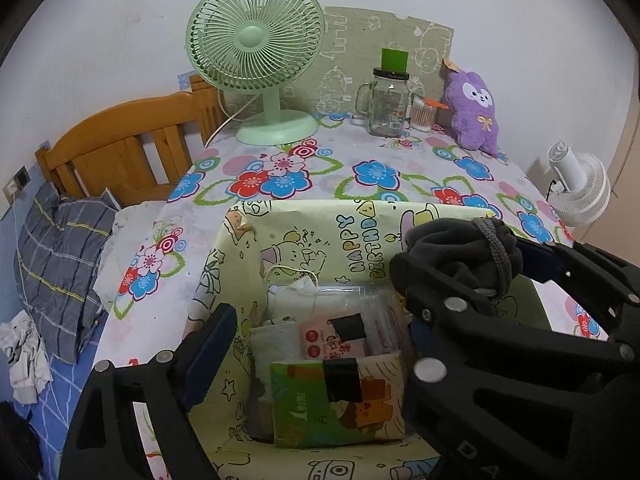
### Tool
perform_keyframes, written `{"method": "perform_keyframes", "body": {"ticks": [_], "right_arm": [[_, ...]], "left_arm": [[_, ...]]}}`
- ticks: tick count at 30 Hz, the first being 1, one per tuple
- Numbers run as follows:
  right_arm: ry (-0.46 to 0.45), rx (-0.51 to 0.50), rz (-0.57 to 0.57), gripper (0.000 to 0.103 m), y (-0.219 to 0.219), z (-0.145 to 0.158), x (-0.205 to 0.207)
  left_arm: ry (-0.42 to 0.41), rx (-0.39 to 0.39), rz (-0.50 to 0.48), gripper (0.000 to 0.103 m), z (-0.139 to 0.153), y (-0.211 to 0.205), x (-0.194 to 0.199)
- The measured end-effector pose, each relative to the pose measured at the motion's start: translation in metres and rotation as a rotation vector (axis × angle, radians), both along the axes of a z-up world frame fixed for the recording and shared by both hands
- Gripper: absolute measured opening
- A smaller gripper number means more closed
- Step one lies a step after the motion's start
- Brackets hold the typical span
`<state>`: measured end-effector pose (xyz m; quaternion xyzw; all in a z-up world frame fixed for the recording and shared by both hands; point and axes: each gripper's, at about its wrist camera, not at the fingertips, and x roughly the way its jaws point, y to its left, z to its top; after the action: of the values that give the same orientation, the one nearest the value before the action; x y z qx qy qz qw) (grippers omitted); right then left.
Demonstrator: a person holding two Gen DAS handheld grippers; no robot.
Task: Organize soft objects
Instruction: 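Lower the tissue pack into the box with left tool while right tool lowers the pouch inside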
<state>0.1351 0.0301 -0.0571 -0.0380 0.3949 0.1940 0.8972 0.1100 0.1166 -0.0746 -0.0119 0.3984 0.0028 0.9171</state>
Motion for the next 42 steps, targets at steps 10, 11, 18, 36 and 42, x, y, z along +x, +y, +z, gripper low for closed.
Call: {"method": "perform_keyframes", "body": {"ticks": [10,11,18,36,42], "right_arm": [[-0.018,0.01,0.03,0.063,0.014,0.0,0.013],[-0.019,0.011,0.033,0.064,0.015,0.0,0.014],[0.035,0.02,0.036,0.076,0.012,-0.004,0.02],[0.054,0.053,-0.012,0.091,-0.011,0.004,0.005],[0.033,0.059,-0.036,0.091,-0.025,0.014,-0.008]], "left_arm": [[-0.005,0.003,0.034,0.09,0.004,0.005,0.0],[-0.004,0.005,0.04,0.09,0.004,0.007,0.001],[-0.002,0.014,0.054,0.09,0.003,0.004,0.004],[-0.022,-0.014,0.065,0.098,0.013,-0.011,-0.01],[-0.051,-0.005,0.054,0.102,0.022,-0.022,-0.021]]}}
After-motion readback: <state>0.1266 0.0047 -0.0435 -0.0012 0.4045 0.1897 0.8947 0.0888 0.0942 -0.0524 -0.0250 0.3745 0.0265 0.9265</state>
